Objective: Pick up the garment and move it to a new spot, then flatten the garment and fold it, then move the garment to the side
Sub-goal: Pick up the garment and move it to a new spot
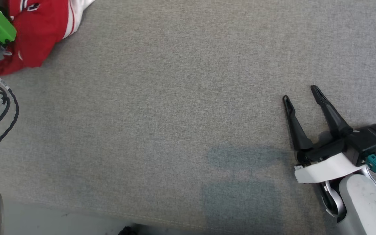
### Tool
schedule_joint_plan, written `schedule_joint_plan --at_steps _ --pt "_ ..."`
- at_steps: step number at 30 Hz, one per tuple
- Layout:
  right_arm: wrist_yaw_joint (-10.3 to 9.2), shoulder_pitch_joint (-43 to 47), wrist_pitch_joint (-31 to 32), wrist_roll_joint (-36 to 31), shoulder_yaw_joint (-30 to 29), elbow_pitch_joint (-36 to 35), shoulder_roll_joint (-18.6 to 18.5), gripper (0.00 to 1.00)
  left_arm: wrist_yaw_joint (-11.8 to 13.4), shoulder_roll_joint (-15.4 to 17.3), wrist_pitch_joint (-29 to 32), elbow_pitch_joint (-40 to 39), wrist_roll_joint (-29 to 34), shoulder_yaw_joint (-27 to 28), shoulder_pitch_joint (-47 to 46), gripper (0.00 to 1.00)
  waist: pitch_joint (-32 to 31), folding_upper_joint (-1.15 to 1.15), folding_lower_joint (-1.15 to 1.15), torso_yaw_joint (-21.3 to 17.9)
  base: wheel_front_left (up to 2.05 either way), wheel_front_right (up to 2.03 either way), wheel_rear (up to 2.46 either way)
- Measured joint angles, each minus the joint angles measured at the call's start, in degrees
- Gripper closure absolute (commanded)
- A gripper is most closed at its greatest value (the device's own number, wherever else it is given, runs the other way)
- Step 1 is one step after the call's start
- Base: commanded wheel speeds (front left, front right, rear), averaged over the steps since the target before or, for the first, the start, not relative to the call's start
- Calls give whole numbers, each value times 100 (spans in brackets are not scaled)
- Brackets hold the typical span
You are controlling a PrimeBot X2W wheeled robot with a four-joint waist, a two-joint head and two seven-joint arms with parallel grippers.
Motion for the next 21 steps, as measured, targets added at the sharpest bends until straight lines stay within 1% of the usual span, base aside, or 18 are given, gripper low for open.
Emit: schedule_joint_plan --at_steps 4,8,14,15,16,17,19,21 --pt "19 -81 -13 0 -29 -103 4 0 -1 141 557 183 -289 -270 -107 0 183 0 0 -147 0 0 0" --pt "37 -130 -40 -1 -36 -210 -2 0 -1 204 1026 291 -541 -548 -141 0 342 0 0 -254 0 0 0" --pt "40 -207 -51 -9 -40 -256 4 0 0 315 1451 250 -895 -904 -107 0 473 0 0 -343 0 0 0" --pt "40 -213 -51 -10 -40 -259 5 0 1 337 1500 218 -947 -961 -87 21 481 0 0 -347 0 0 0" --pt "40 -216 -51 -10 -44 -259 5 0 1 357 1499 188 -989 -1016 -71 88 483 0 0 -346 0 0 0" --pt "40 -218 -51 -14 -51 -259 5 0 1 370 1500 152 -1060 -1076 -52 100 482 1 0 -343 0 0 0" --pt "38 -219 -51 -19 -57 -256 4 0 0 396 1464 49 -1144 -1200 8 100 475 0 0 -335 0 0 0" --pt "38 -224 -51 -27 -57 -241 4 0 0 435 1292 -41 -1193 -1330 70 100 455 0 0 -331 0 0 0"
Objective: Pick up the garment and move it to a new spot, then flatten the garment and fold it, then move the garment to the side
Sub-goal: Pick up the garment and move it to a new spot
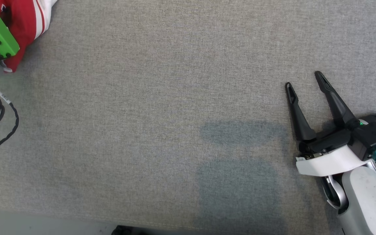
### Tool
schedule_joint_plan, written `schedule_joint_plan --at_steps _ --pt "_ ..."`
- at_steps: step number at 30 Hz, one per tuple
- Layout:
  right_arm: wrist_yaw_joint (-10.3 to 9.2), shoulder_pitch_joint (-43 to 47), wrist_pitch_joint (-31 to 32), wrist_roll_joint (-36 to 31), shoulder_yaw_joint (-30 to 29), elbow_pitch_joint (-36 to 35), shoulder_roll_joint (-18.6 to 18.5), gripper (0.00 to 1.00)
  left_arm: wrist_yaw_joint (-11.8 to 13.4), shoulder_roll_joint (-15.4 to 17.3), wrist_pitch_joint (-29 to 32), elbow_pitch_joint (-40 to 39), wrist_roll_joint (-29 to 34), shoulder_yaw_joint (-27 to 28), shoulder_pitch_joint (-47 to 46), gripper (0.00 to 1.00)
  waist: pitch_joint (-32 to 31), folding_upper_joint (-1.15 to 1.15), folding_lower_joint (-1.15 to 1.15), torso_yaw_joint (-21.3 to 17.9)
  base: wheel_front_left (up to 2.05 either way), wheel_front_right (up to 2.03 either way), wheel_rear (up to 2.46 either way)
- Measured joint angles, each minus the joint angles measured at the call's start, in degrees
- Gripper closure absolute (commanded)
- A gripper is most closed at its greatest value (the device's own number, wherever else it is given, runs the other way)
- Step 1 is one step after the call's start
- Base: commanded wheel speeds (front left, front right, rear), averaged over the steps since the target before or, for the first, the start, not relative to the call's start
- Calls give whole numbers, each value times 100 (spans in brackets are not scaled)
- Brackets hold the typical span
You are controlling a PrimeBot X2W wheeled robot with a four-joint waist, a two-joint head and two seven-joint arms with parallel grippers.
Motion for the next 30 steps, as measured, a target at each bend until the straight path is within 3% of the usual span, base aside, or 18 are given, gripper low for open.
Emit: schedule_joint_plan --at_steps 7,8,16,26,30 --pt "-3 -54 19 -1 18 144 36 0 0 136 -831 -265 -85 -430 305 100 -160 0 0 -22 0 0 0" --pt "-5 -65 48 8 15 202 69 0 0 202 -1190 -375 -186 -492 398 100 -252 0 0 -37 0 0 0" --pt "-48 64 100 116 -204 435 92 0 0 582 -2203 -1122 -734 -927 783 100 -831 0 0 -127 0 0 0" --pt "-49 287 107 188 -509 361 352 0 0 1044 -2675 -2014 -923 -1769 920 100 -1825 0 0 -322 0 0 0" --pt "-49 435 107 227 -532 346 446 0 0 1078 -2699 -2363 -911 -2054 921 100 -2223 0 0 -470 0 0 0"
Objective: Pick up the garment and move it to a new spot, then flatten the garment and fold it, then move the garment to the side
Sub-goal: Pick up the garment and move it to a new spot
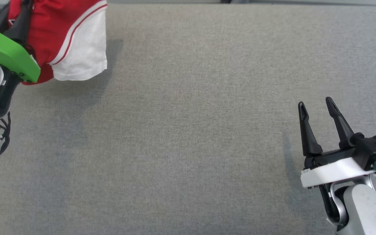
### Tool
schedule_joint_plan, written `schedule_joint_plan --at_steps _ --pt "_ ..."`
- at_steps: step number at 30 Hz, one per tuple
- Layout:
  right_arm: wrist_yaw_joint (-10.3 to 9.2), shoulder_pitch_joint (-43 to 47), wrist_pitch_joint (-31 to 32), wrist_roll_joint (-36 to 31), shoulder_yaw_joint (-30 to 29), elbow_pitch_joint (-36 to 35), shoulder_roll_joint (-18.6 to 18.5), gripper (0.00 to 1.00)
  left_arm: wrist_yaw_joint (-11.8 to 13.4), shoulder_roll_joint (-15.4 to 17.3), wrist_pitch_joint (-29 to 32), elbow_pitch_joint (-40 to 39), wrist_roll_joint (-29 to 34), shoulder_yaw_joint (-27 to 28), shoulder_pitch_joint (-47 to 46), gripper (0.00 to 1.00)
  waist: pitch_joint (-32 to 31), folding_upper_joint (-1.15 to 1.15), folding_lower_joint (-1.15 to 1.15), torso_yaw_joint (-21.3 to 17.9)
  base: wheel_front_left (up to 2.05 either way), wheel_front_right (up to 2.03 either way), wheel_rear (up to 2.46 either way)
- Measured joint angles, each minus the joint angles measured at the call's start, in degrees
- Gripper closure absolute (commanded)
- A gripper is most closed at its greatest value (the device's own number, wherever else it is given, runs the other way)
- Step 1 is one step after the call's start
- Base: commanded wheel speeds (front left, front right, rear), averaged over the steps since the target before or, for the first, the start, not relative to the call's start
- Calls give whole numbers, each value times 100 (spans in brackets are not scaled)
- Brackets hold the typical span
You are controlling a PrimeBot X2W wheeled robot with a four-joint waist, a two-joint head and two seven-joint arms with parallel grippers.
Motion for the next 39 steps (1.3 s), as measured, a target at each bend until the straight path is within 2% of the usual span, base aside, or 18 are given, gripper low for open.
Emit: schedule_joint_plan --at_steps 5,14,19,22,27,34,35,36,39 --pt "0 190 0 10 -51 -38 59 0 0 -21 94 -494 -78 -263 12 100 -405 0 0 -289 0 0 0" --pt "0 442 1 62 -29 -29 92 0 7 -318 379 -1316 -511 -482 320 100 -867 0 0 -1053 0 0 0" --pt "0 465 0 69 23 -49 93 0 114 -504 436 -1479 -519 -670 534 100 -1017 -1 0 -1528 0 0 0" --pt "0 508 0 85 37 -58 94 0 154 -652 467 -1399 -472 -834 687 100 -1056 0 0 -1797 0 0 0" --pt "0 514 0 85 77 -100 113 0 223 -883 415 -836 -371 -1098 998 100 -997 0 -1 -2143 0 0 0" --pt "0 362 0 53 197 -138 178 0 202 -1244 -14 220 -393 -1144 1207 100 -603 -1 0 -2295 0 0 0" --pt "0 343 0 51 193 -142 187 0 210 -1311 -83 369 -359 -1170 1204 93 -539 -1 0 -2287 0 0 0" --pt "0 320 0 45 194 -140 185 0 257 -1388 -193 531 -290 -1183 1199 0 -480 0 0 -2271 0 0 0" --pt "0 297 0 1 196 -125 174 0 308 -1621 -569 860 -152 -1185 1143 0 -381 0 0 -2159 0 0 0"
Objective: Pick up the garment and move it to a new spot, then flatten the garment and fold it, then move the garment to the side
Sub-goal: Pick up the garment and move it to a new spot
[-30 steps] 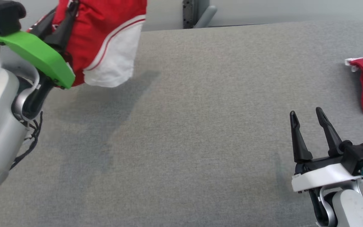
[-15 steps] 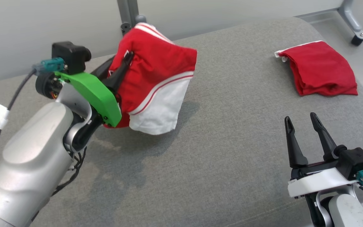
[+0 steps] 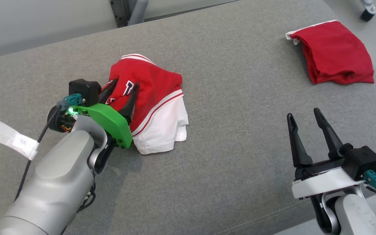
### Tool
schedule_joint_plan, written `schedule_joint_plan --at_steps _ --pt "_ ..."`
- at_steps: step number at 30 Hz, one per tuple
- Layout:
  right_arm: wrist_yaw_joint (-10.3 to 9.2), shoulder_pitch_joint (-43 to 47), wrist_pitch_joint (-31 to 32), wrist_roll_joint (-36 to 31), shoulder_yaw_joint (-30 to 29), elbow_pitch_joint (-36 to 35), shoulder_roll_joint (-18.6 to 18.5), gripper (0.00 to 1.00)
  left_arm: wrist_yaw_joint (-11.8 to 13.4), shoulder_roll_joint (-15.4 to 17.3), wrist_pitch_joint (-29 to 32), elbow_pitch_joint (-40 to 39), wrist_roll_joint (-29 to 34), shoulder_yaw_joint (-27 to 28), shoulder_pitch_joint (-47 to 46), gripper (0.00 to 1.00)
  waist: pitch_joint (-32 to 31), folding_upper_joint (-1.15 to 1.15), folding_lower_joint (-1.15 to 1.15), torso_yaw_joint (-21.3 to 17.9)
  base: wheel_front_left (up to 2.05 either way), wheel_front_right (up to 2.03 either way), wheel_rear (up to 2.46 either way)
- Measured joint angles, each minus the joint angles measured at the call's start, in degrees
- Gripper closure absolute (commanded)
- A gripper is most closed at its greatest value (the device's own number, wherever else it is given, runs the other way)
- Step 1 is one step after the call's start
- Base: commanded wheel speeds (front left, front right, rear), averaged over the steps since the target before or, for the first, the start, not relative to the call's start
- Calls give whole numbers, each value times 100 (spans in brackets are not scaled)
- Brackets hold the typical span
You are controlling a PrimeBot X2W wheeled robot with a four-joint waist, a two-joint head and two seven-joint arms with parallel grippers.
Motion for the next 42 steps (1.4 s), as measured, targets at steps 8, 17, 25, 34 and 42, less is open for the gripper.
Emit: schedule_joint_plan --at_steps 8,17,25,34,42 --pt "0 97 0 -14 -10 54 -10 0 844 -122 -394 -465 915 797 221 0 -99 0 0 410 0 0 0" --pt "0 305 1 -153 -71 213 163 0 1541 -347 -400 -2615 2542 2648 2497 0 -526 0 0 987 0 0 0" --pt "0 614 1 -157 -155 285 263 0 1636 -690 -401 -3364 3473 3416 3880 0 -923 0 0 1305 0 0 0" --pt "0 1020 0 -152 -250 334 354 0 1430 -1035 -409 -3723 4502 3629 4912 0 -1325 0 0 1675 0 0 0" --pt "0 1154 1 -321 -160 319 369 0 1209 -1254 -409 -3728 4596 3930 5146 0 -1450 0 0 1799 0 0 0"
